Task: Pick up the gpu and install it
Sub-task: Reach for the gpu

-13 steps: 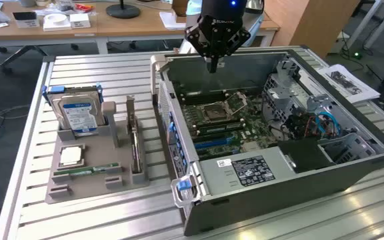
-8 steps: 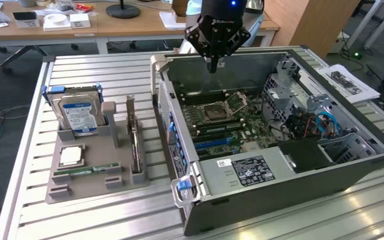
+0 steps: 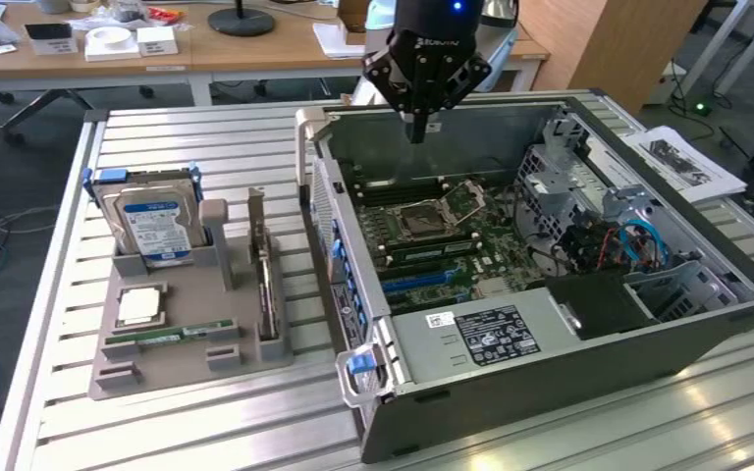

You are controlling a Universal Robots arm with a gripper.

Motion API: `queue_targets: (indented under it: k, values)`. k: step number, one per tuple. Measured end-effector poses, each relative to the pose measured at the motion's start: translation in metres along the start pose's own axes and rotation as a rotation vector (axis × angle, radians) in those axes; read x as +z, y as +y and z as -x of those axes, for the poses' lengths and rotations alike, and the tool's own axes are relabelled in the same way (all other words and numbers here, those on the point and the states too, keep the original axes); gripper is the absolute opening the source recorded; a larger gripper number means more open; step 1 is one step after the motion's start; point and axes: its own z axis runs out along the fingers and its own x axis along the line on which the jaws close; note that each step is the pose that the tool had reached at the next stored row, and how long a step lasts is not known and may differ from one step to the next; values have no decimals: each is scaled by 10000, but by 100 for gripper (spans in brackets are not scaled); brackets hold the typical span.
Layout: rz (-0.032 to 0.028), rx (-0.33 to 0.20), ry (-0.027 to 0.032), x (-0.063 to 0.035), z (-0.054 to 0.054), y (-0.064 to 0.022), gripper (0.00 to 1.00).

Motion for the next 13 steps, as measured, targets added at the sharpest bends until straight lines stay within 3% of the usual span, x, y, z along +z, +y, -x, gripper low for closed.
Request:
queue_targets:
  k: [13]
  values:
    - [-1,-1,1,-2,-225,-17,11]
